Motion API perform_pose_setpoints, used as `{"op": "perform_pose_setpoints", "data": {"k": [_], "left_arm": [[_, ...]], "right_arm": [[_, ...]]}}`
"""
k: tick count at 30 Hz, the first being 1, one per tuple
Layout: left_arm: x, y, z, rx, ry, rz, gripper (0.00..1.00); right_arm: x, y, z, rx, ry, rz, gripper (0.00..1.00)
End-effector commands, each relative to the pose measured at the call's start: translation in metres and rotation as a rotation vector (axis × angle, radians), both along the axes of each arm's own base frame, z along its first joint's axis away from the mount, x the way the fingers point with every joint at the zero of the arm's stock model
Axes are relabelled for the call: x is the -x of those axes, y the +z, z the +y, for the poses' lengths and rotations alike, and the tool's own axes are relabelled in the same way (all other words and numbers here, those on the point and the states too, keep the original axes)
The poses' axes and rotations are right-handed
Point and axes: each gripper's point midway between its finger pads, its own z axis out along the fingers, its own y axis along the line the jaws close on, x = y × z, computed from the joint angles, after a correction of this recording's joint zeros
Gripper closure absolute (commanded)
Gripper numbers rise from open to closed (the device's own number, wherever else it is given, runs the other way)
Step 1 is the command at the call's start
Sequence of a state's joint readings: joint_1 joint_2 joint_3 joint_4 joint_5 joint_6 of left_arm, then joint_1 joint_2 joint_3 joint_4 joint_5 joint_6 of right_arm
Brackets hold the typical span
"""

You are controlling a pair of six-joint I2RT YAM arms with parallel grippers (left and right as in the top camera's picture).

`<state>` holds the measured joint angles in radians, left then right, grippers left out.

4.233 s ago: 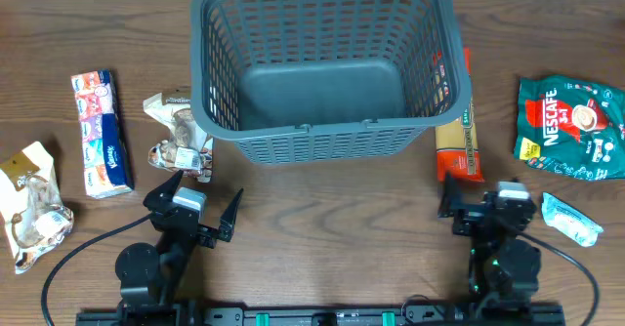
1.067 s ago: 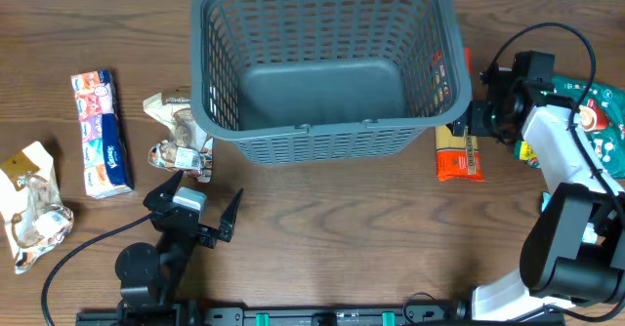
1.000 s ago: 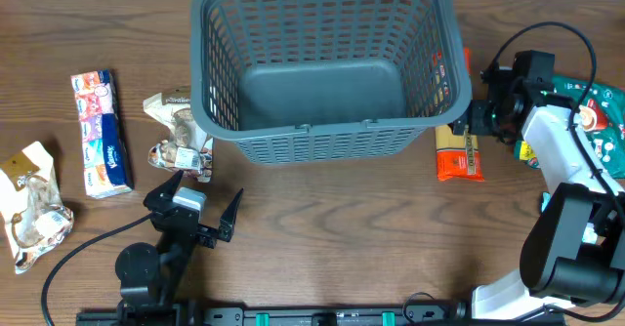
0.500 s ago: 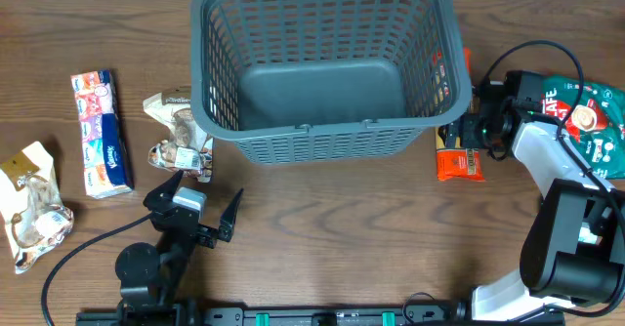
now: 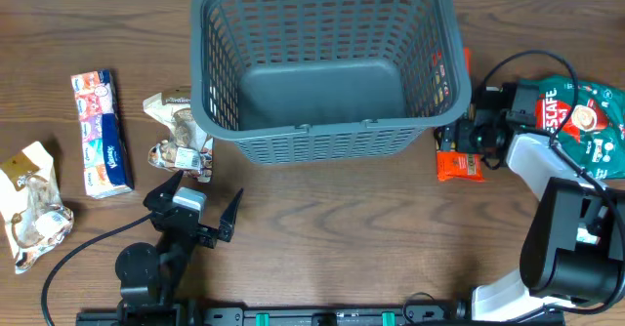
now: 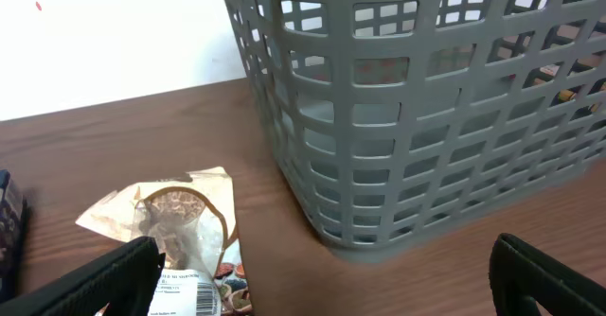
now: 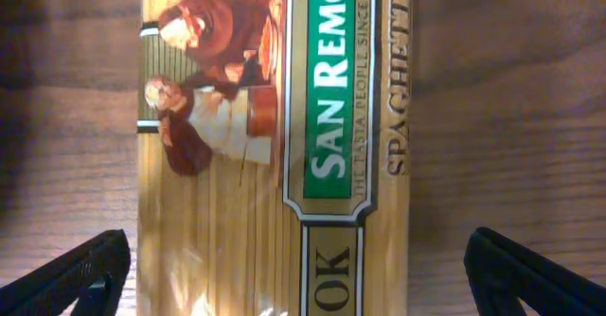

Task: Pack container
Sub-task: 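Grasp the spaghetti packet with the right gripper and lift it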

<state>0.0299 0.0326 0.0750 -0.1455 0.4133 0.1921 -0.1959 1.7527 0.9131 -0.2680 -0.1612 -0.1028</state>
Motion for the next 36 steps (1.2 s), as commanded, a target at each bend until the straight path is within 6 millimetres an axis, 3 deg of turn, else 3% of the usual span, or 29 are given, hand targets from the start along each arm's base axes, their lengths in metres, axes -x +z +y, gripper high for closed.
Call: {"op": "perform_pose_setpoints", "data": {"k": [1, 8, 17, 24, 30, 36], "left_arm": [[0.001, -0.012, -0.003, -0.012, -0.018, 0.024, 0.01], [0.001, -0.012, -0.003, -0.012, -0.019, 0.024, 0.01], [0.001, -0.012, -0.003, -0.012, -0.019, 0.024, 0.01], [0.001, -0.012, -0.003, -0.012, -0.018, 0.024, 0.01], [0.001, -0.012, -0.003, -0.012, -0.019, 0.024, 0.01], [0.001, -0.012, -0.003, -0.012, -0.018, 0.024, 0.01]], "right_arm": [[-0.007, 0.005, 0.001, -0.024, -0.025, -0.018, 0.01], [-0.014, 0.012, -0.004, -0.009, -0.038, 0.003, 0.01], [-0.037, -0.002, -0.008, -0.026, -0.037, 0.131, 0.01], [-0.062, -0.006, 0.014, -0.007, 0.058, 0.133, 0.01], [-0.070, -0.004, 0.037, 0.002, 0.110, 0.114, 0.01], [-0.062, -0.007, 0.028, 0.038, 0.088, 0.152, 0.01]]}}
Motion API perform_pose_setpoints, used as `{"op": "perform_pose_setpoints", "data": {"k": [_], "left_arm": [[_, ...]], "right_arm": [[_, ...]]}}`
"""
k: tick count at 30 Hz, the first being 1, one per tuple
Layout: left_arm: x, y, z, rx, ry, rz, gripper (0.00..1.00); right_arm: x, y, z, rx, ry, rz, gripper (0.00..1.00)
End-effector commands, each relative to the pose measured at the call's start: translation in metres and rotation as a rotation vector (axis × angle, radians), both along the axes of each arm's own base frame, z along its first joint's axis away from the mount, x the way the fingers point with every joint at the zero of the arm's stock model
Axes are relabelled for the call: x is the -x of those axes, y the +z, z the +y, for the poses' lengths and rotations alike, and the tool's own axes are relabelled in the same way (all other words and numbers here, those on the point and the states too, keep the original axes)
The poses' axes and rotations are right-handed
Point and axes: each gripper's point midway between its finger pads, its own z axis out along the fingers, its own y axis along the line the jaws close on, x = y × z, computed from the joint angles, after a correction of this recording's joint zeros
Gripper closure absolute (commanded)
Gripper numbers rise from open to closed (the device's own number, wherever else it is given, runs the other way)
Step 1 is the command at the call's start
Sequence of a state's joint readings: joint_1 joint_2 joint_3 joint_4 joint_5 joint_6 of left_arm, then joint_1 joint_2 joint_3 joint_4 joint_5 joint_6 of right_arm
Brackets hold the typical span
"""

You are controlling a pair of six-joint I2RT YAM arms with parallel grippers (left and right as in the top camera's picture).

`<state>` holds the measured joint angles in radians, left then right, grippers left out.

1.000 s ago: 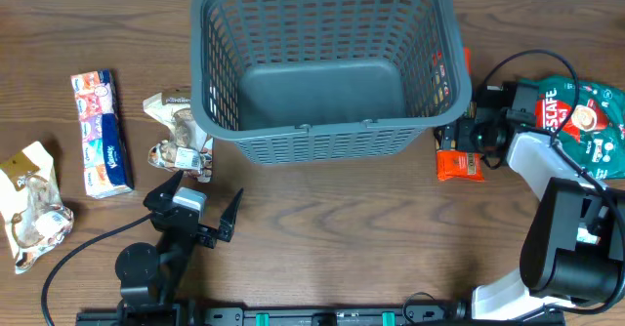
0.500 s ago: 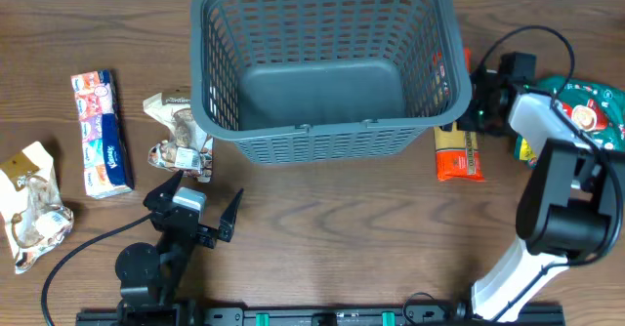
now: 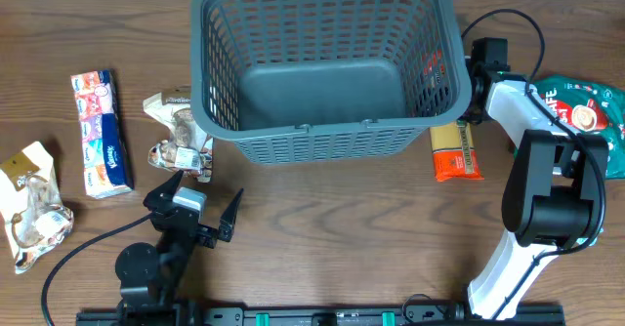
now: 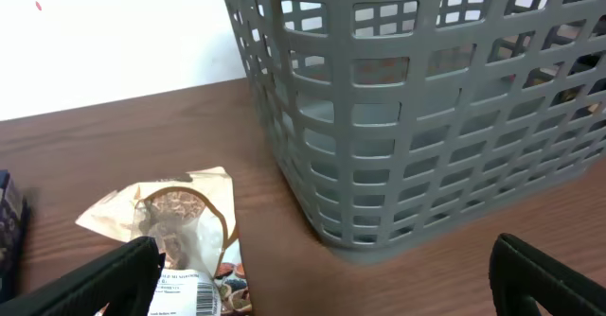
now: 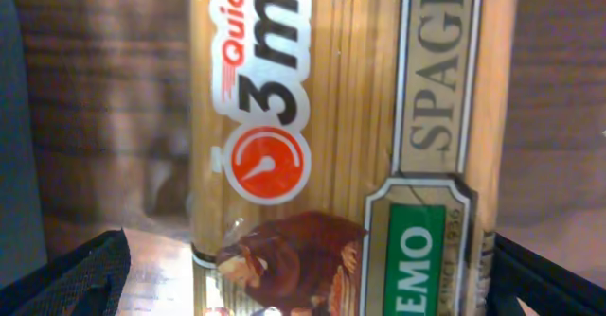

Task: Pack container
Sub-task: 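Grasp the spaghetti packet with the right gripper and lift it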

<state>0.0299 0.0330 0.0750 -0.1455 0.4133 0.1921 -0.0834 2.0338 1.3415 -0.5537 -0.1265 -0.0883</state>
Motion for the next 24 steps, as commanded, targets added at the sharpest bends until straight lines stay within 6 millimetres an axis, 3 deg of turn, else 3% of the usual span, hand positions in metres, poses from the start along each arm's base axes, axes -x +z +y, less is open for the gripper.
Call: {"op": "perform_pose_setpoints", "data": {"k": [1, 11, 14, 19, 21, 24], "left_arm": [[0.001, -0.012, -0.003, -0.012, -0.018, 0.024, 0.01], [0.001, -0.012, -0.003, -0.012, -0.019, 0.024, 0.01], [0.001, -0.012, -0.003, -0.012, -0.018, 0.024, 0.02], [0.001, -0.012, -0.003, -0.012, -0.018, 0.024, 0.01], [0.001, -0.012, -0.003, -0.012, -0.018, 0.024, 0.01], [0.001, -0.012, -0.003, -0.012, -0.019, 0.024, 0.01]], "right_arm": [[-0.001, -0.002, -0.007, 0.031, -0.001, 0.012, 0.01], [0.016, -0.009, -0.029, 0.044, -0.018, 0.072, 0.01], [0.018, -0.009, -0.034, 0.053, -0.028, 0.077, 0.07], [0.020, -0.010, -0.033, 0.051, -0.025, 0.088, 0.02], [0.020, -0.010, -0.032, 0.053, -0.017, 0.087, 0.07], [0.020, -0.010, -0.032, 0.054, -0.013, 0.088, 0.31]]}}
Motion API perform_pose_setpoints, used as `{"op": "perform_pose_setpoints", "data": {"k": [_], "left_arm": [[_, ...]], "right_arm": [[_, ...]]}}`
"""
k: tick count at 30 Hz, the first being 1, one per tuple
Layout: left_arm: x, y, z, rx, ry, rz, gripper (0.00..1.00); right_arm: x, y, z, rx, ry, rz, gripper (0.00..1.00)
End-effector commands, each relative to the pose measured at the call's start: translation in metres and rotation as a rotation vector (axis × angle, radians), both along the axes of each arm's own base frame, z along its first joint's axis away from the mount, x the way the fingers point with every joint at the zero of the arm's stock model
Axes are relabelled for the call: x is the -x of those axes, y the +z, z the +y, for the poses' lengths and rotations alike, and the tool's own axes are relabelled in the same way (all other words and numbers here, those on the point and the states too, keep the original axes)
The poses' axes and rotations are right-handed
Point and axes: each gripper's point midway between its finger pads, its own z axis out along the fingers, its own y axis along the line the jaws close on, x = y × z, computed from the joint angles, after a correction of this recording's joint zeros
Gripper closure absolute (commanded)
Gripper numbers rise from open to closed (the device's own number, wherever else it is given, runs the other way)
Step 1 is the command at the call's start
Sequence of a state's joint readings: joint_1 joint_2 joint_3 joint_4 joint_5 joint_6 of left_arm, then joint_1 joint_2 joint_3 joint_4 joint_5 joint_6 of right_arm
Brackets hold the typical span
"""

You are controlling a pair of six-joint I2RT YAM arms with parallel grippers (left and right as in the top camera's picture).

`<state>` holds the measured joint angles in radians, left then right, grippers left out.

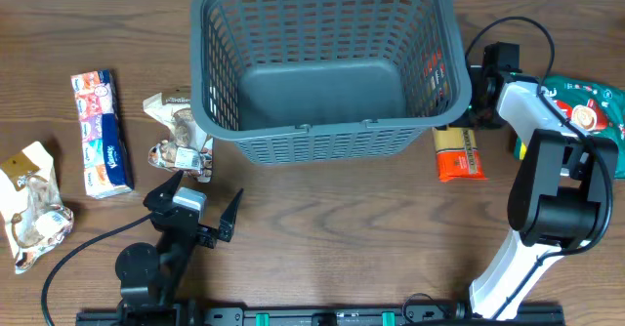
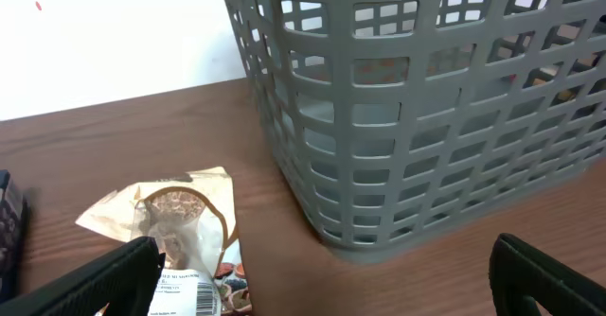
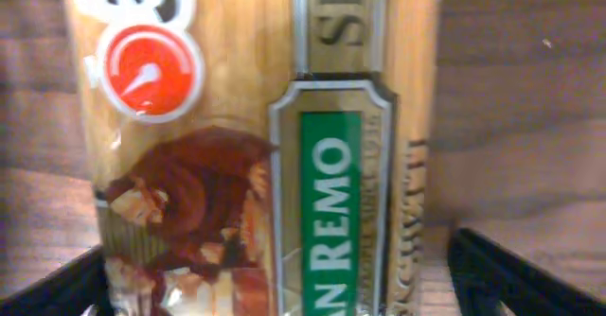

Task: Pack container
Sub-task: 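Grasp the spaghetti packet with the right gripper and lift it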

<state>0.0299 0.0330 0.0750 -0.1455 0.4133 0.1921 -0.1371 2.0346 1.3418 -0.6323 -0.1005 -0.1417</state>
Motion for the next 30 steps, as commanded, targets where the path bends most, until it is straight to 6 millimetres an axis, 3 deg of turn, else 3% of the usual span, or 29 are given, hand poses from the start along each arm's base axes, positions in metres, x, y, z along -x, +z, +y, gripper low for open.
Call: {"op": "perform_pose_setpoints", "data": {"k": [1, 4, 6, 20, 26, 30], "left_arm": [[0.001, -0.012, -0.003, -0.012, -0.019, 0.024, 0.01], [0.001, -0.012, -0.003, -0.012, -0.018, 0.024, 0.01], [0.001, -0.012, -0.003, -0.012, -0.018, 0.024, 0.01], [0.001, -0.012, -0.003, -0.012, -0.019, 0.024, 0.01], [0.001, -0.012, -0.003, -0.012, -0.019, 0.024, 0.01], [0.001, -0.012, -0.003, -0.012, -0.019, 0.024, 0.01]], "right_arm": [[0.001, -0.004, -0.007, 0.022, -0.002, 0.012, 0.39], [0.001, -0.004, -0.006, 0.022, -0.002, 0.015, 0.78], [0.001, -0.004, -0.006, 0.022, -0.002, 0.016, 0.99], [0.002, 0.001, -0.014, 0.043, -0.066, 0.012, 0.99], [-0.004, 0.030, -0.023, 0.074, -0.098, -0.054, 0.99], [-0.008, 0.069, -0.037, 0.115, -0.157, -0.140, 0.99]]}}
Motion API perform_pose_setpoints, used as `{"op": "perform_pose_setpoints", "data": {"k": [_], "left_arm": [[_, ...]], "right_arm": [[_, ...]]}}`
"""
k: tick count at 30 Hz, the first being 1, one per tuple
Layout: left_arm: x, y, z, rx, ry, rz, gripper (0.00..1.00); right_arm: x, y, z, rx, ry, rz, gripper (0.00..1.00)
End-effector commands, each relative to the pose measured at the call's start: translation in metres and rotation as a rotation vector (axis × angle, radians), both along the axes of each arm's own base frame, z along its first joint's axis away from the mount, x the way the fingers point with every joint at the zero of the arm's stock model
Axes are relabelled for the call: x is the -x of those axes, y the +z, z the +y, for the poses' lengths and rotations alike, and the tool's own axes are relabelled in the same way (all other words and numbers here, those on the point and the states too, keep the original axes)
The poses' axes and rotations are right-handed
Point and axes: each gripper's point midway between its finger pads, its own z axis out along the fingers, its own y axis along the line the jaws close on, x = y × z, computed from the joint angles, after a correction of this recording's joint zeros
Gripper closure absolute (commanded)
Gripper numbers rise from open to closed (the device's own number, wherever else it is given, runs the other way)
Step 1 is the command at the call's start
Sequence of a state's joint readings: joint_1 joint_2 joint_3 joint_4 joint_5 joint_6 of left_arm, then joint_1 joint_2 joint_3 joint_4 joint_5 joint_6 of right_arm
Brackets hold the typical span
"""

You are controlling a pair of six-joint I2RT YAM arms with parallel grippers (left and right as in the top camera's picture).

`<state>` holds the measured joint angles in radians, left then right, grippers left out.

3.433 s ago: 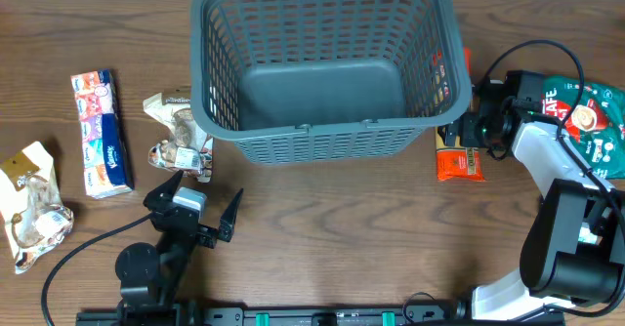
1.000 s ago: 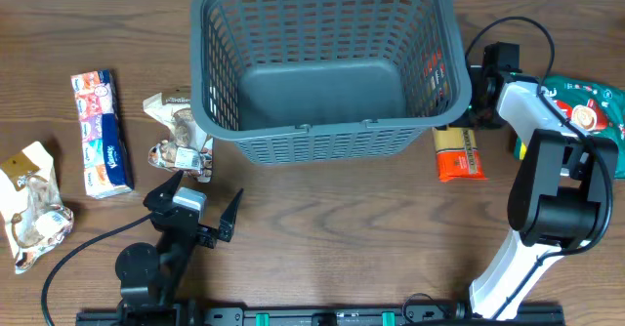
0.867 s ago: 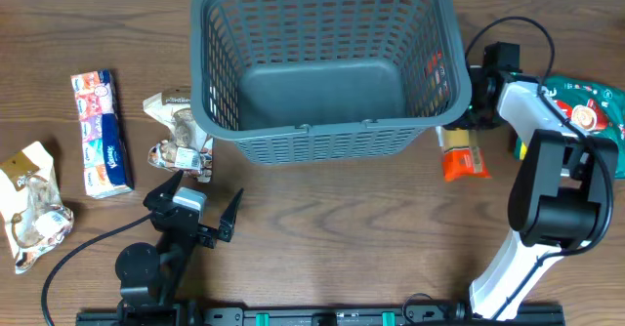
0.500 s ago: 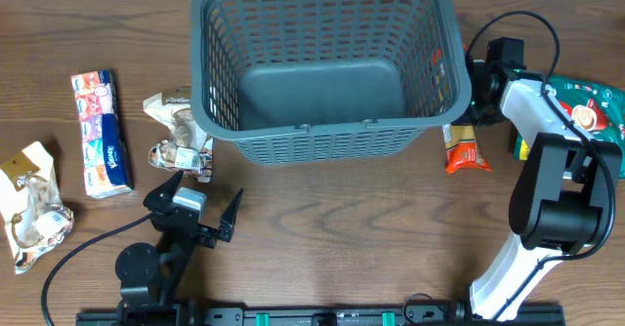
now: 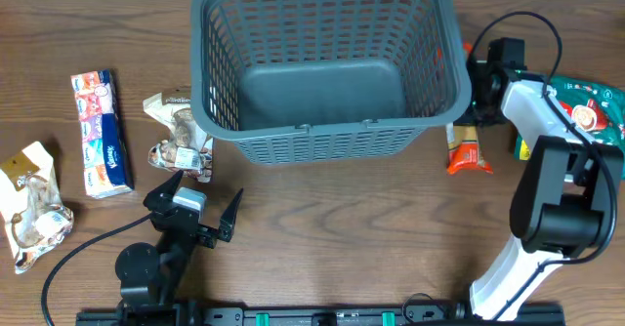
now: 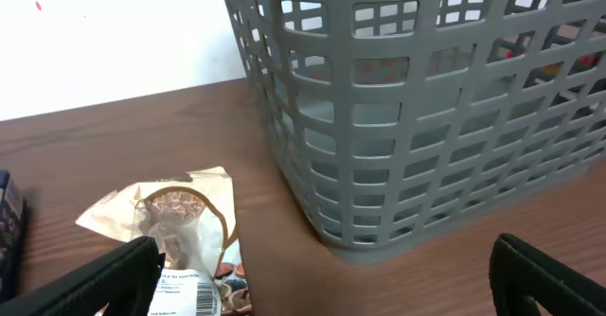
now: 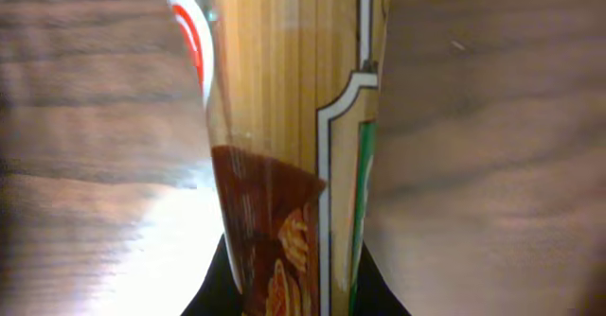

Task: Pack container
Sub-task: 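Grasp the spaghetti packet with the right gripper and lift it, then carry the spaghetti packet with the right gripper over the basket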

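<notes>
The grey mesh basket [image 5: 322, 128] stands at the table's far middle with nothing inside; its wall [image 6: 417, 117] fills the left wrist view. A spaghetti packet [image 5: 465, 148] lies just right of the basket, turned on its narrow edge. My right gripper [image 5: 473, 101] is shut on that packet [image 7: 284, 117], and black fingers [image 7: 220, 283] pinch it from both sides near the gripper [image 7: 295, 292]. My left gripper [image 5: 200, 199] rests open near the front edge, nothing between its fingers [image 6: 104, 278].
A crumpled snack bag [image 5: 181, 136] lies at the basket's left corner, also seen as the snack bag [image 6: 175, 226]. A tissue pack [image 5: 102, 131] and another crumpled bag [image 5: 34, 204] lie farther left. A green coffee bag [image 5: 586, 111] sits at the right edge.
My right gripper was open astride the flat-lying spaghetti packet; now it is shut on it, and the packet stands on its edge. The left arm has not moved.
My right gripper hung open over the near half of the spaghetti packet. Then it was at the packet's far end by the basket's corner, still open. Then it straddled the packet a little nearer, and now it grips it. The left gripper stayed open throughout.
</notes>
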<state>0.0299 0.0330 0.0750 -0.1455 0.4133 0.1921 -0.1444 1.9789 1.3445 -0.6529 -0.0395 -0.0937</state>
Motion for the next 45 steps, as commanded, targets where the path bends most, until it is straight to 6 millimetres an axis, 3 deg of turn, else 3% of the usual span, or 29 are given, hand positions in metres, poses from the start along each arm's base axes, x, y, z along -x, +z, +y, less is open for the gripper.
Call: {"op": "perform_pose_setpoints", "data": {"k": [1, 10, 18, 24, 29, 35, 45], "left_arm": [[0.001, -0.012, -0.003, -0.012, -0.018, 0.024, 0.01], [0.001, -0.012, -0.003, -0.012, -0.018, 0.024, 0.01], [0.001, -0.012, -0.003, -0.012, -0.018, 0.024, 0.01], [0.001, -0.012, -0.003, -0.012, -0.018, 0.024, 0.01], [0.001, -0.012, -0.003, -0.012, -0.018, 0.024, 0.01], [0.001, -0.012, -0.003, -0.012, -0.019, 0.024, 0.01], [0.001, -0.012, -0.003, -0.012, -0.019, 0.024, 0.01]], "right_arm": [[-0.008, 0.058, -0.026, 0.072, -0.095, -0.134, 0.99], [0.005, 0.150, -0.047, 0.126, -0.153, -0.329, 0.99], [0.033, 0.232, -0.043, 0.154, -0.182, -0.511, 0.99], [0.063, 0.307, -0.045, 0.214, -0.216, -0.658, 0.99], [0.074, 0.367, -0.042, 0.220, -0.216, -0.731, 0.99], [0.056, 0.410, -0.040, 0.197, -0.197, -0.743, 0.99], [0.003, 0.442, -0.009, 0.072, -0.091, -0.804, 0.99]]}}
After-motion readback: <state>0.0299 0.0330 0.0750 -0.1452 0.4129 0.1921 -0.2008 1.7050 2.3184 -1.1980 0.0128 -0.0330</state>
